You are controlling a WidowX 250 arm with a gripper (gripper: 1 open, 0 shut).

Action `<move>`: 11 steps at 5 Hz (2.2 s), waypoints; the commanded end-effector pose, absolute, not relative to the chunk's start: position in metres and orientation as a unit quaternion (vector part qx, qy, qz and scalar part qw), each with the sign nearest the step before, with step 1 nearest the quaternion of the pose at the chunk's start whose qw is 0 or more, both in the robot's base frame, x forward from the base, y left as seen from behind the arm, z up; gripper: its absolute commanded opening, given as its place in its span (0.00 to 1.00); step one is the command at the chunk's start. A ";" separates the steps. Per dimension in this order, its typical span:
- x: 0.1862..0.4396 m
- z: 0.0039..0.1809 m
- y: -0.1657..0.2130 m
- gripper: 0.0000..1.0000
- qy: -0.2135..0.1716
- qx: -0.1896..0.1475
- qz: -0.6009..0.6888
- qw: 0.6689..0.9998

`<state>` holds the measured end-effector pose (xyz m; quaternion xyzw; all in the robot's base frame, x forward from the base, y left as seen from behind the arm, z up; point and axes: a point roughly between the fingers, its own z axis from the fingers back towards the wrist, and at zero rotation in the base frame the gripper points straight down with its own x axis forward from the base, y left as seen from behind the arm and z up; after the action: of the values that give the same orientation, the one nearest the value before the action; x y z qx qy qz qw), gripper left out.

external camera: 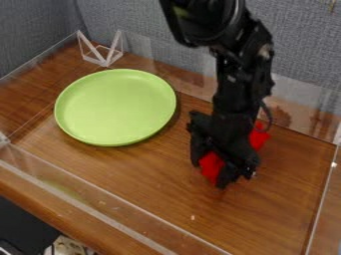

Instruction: Put the red object on the green plate

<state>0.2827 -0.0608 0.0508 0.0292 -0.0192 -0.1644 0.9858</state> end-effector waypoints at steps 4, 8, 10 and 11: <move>0.279 0.105 0.091 0.00 -0.062 0.065 0.051 0.995; 0.304 0.067 0.098 1.00 -0.060 0.027 0.065 0.996; 0.307 0.061 0.104 1.00 -0.059 0.028 0.074 0.995; 0.308 0.054 0.107 1.00 -0.055 0.028 0.078 0.995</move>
<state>0.3000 0.0996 0.0389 0.0205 -0.0268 0.0712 0.9969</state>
